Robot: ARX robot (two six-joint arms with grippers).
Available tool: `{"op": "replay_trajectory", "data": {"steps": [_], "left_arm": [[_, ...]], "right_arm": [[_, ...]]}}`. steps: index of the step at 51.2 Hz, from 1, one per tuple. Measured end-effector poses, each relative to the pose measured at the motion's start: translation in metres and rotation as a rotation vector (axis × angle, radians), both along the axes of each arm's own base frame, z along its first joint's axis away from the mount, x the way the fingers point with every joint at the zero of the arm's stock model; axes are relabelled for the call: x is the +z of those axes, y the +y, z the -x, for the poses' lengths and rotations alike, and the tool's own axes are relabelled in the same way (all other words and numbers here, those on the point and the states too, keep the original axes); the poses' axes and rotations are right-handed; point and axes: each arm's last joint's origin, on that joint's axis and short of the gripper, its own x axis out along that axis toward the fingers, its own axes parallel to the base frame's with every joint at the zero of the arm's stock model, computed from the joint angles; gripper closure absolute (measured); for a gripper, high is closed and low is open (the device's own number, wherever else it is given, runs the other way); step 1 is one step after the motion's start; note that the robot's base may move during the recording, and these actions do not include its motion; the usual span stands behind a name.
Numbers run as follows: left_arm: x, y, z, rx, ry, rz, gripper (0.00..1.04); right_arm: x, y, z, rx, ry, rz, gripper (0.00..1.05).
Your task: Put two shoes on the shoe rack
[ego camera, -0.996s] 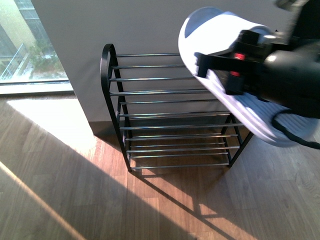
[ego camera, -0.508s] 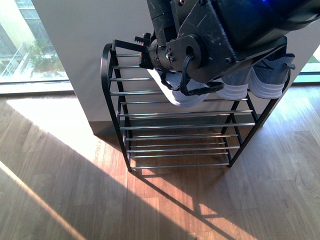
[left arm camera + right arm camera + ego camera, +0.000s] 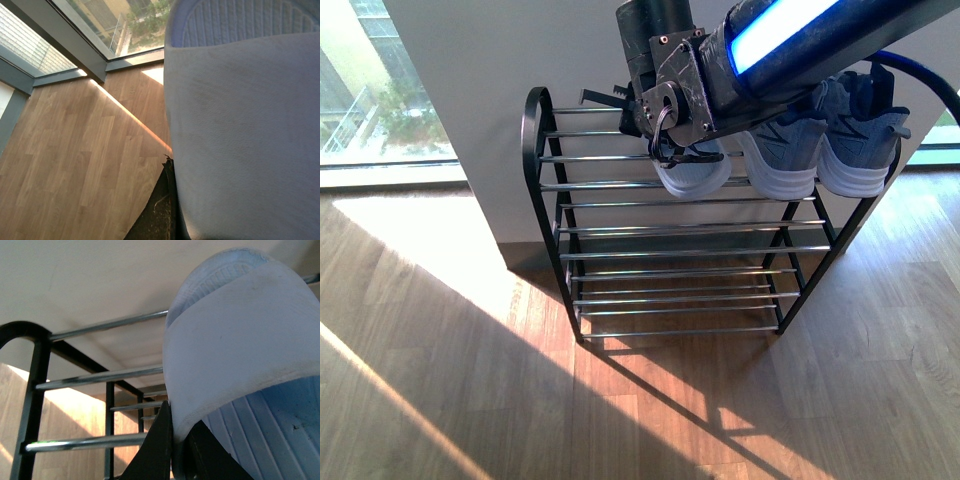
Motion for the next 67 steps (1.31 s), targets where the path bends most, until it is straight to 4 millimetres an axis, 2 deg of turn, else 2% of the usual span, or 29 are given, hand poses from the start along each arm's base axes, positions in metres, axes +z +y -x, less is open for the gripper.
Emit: {"op": "replay_trajectory", "data": {"steps": [8,22,31,37,40,42,51,58,61,67], "left_arm": [[0.000,0.000,0.000,0.000,0.000,0.000,1.03],[0.000,0.000,0.000,0.000,0.000,0.000,1.03],[0.000,0.000,0.000,0.000,0.000,0.000,1.03],[0.000,0.000,0.000,0.000,0.000,0.000,1.03],[0.000,0.000,0.000,0.000,0.000,0.000,1.03],[0.000,0.000,0.000,0.000,0.000,0.000,1.03],[0.000,0.000,0.000,0.000,0.000,0.000,1.03],[0.000,0.000,0.000,0.000,0.000,0.000,1.03],[0.000,0.000,0.000,0.000,0.000,0.000,1.03],[0.000,0.000,0.000,0.000,0.000,0.000,1.03]], "right_arm": [[-0.011,-0.006,-0.010,-0.037,0.002,0.021,1.02],[-0.013,-0.010,-0.013,-0.035,-0.036,0.030,0.63],[-0.013,-0.014,-0.002,0.002,-0.053,0.034,0.41],[-0.003,-0.019,0.009,0.035,-0.076,0.024,0.23],[0.010,-0.024,0.020,0.058,-0.100,0.004,0.11],[0.019,-0.027,0.028,0.076,-0.116,-0.013,0.07],[0.048,-0.039,0.064,0.151,-0.161,-0.055,0.09],[0.072,-0.059,0.126,0.237,-0.200,-0.083,0.09],[0.080,-0.067,0.145,0.266,-0.218,-0.090,0.09],[0.103,-0.096,0.199,0.307,-0.282,-0.102,0.09]]}}
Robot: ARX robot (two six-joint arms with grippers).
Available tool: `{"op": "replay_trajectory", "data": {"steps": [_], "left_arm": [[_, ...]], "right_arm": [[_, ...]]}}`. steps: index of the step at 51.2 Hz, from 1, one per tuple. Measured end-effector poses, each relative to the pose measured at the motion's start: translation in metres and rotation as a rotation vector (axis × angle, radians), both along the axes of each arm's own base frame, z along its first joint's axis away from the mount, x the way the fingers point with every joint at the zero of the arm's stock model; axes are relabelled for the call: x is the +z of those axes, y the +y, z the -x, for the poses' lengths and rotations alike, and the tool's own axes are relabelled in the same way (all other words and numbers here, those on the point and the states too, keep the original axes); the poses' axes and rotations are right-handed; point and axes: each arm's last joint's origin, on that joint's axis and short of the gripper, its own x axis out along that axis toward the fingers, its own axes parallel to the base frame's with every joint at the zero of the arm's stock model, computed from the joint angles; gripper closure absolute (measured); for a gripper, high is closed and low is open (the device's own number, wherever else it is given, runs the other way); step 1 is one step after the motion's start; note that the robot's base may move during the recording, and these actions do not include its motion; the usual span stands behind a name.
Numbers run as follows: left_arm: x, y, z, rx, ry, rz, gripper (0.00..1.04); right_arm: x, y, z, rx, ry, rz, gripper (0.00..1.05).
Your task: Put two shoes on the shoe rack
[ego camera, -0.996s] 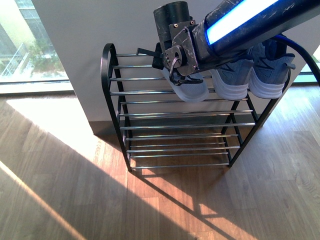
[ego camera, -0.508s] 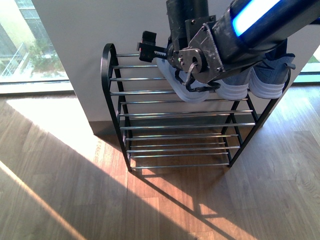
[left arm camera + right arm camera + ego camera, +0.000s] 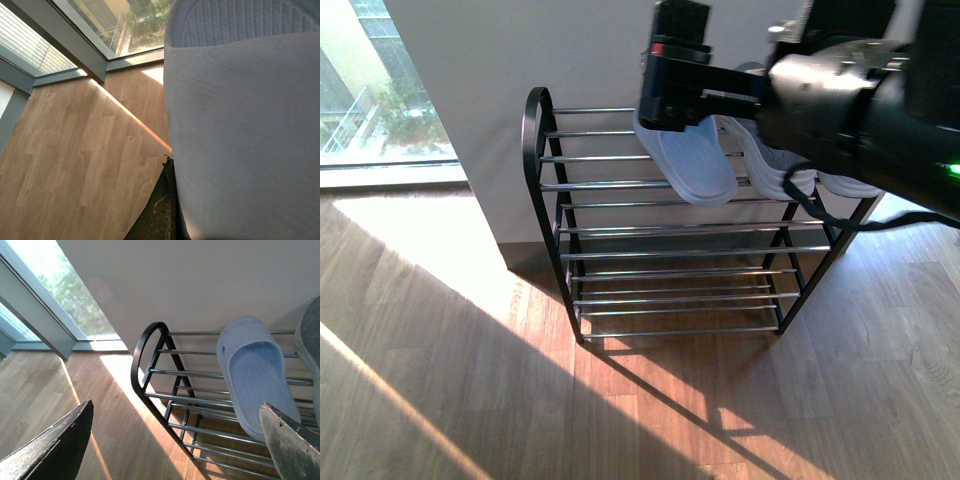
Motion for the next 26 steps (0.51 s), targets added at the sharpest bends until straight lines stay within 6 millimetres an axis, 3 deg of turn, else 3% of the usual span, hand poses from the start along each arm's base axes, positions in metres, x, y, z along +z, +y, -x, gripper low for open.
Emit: {"op": "replay_trajectory", "data": {"steps": [10,17,21,26], "left_arm": [[0.000,0.000,0.000,0.000,0.000,0.000,1.03],[0.000,0.000,0.000,-0.001,0.000,0.001,1.03],[0.000,0.000,0.000,0.000,0.000,0.000,1.03],[0.000,0.000,0.000,0.002,0.000,-0.001,1.03]], "right_arm": [[0.006,-0.046,0.057,-0.045,-0.060,0.019,0.09],[0.001,-0.051,0.063,-0.061,-0.059,0.047,0.09],[0.005,-0.063,0.072,-0.332,-0.228,0.146,0.25],[0.010,-0.090,0.088,-0.446,-0.260,0.216,0.45]]}}
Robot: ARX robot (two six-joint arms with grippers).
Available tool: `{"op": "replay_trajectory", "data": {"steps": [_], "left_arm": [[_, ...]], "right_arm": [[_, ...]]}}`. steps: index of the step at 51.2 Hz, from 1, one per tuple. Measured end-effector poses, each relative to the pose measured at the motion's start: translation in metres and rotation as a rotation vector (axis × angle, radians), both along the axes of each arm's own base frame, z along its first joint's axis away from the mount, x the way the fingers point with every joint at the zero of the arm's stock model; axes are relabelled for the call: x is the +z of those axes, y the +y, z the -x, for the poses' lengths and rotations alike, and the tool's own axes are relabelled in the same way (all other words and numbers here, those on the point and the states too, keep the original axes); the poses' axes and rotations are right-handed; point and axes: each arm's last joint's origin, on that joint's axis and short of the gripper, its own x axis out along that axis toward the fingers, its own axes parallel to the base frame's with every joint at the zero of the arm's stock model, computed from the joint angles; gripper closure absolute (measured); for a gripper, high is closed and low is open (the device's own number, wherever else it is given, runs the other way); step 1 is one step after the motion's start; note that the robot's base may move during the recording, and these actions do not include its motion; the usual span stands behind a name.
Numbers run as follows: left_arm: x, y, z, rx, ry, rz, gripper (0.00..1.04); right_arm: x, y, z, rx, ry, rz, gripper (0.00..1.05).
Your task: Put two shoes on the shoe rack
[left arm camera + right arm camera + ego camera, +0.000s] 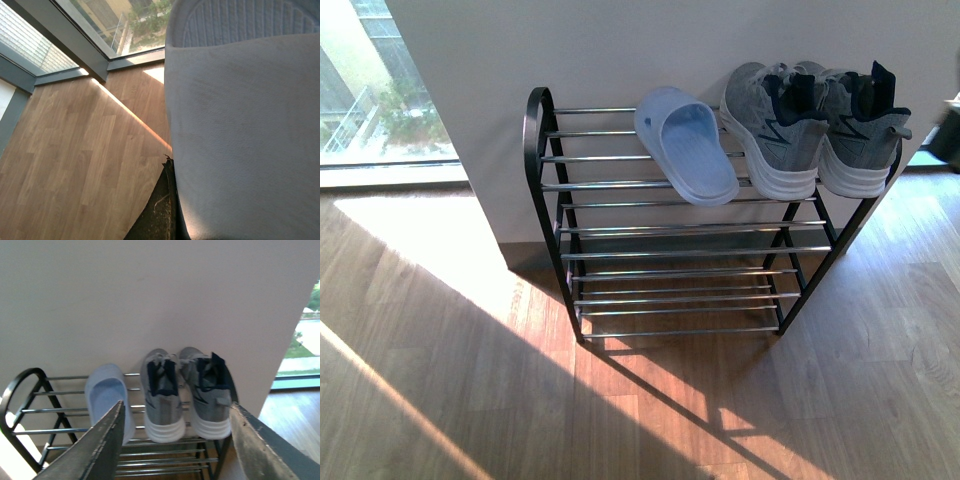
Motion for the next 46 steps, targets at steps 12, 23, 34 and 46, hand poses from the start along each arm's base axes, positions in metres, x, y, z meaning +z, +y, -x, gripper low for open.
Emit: {"op": "replay_trajectory", "data": {"steps": [12,23,34,46], "left_arm": [[0.000,0.000,0.000,-0.003,0.000,0.001,1.03],[0.000,0.000,0.000,-0.003,0.000,0.001,1.03],[0.000,0.000,0.000,-0.003,0.000,0.001,1.03],[0.000,0.000,0.000,-0.003,0.000,0.001,1.03]], "right_arm": [[0.007,-0.038,0.033,0.003,0.008,0.043,0.94],[0.021,-0.056,0.054,-0.002,0.004,0.046,1.03],[0.021,-0.064,0.067,-0.002,0.004,0.045,1.03],[0.028,-0.078,0.077,-0.010,-0.017,0.044,1.03]]}}
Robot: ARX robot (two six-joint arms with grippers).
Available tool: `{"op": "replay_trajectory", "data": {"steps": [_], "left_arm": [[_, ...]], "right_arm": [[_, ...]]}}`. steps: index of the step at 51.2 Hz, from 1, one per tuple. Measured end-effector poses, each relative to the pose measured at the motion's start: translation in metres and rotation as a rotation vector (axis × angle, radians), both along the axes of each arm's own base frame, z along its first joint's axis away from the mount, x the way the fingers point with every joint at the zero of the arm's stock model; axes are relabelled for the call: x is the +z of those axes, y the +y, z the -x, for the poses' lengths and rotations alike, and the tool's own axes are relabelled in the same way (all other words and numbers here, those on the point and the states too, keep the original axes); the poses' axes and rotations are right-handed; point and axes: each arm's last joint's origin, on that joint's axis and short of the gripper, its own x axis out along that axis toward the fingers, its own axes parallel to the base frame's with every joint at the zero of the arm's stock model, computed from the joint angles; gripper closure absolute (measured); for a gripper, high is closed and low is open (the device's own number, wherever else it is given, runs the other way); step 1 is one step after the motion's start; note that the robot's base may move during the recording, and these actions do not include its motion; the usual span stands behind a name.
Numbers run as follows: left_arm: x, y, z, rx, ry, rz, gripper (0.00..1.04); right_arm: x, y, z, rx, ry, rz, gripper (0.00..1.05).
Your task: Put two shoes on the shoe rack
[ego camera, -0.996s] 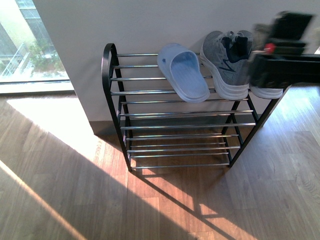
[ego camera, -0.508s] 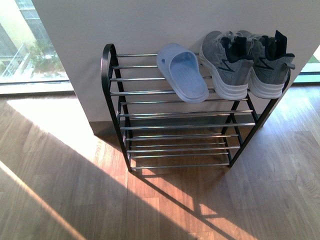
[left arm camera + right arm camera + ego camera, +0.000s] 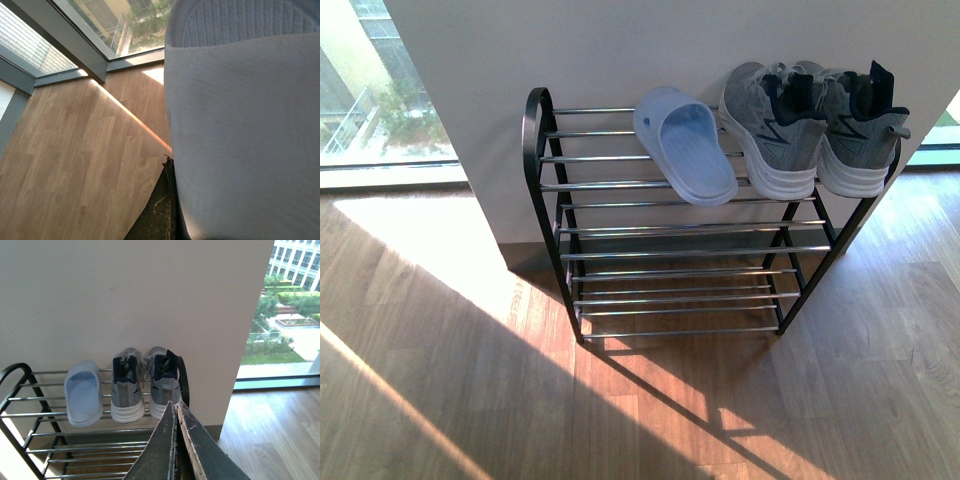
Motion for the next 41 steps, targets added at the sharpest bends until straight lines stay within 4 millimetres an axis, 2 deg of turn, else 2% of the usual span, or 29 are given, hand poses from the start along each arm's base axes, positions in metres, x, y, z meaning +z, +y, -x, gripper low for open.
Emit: {"op": "replay_trajectory", "data": {"steps": [20,41], "left_arm": [[0.000,0.000,0.000,0.000,0.000,0.000,1.03],[0.000,0.000,0.000,0.000,0.000,0.000,1.03]], "right_arm": [[0.004,0.000,0.016,0.002,-0.014,0.000,1.03],[0.004,0.000,0.024,0.002,-0.014,0.000,1.03]]}}
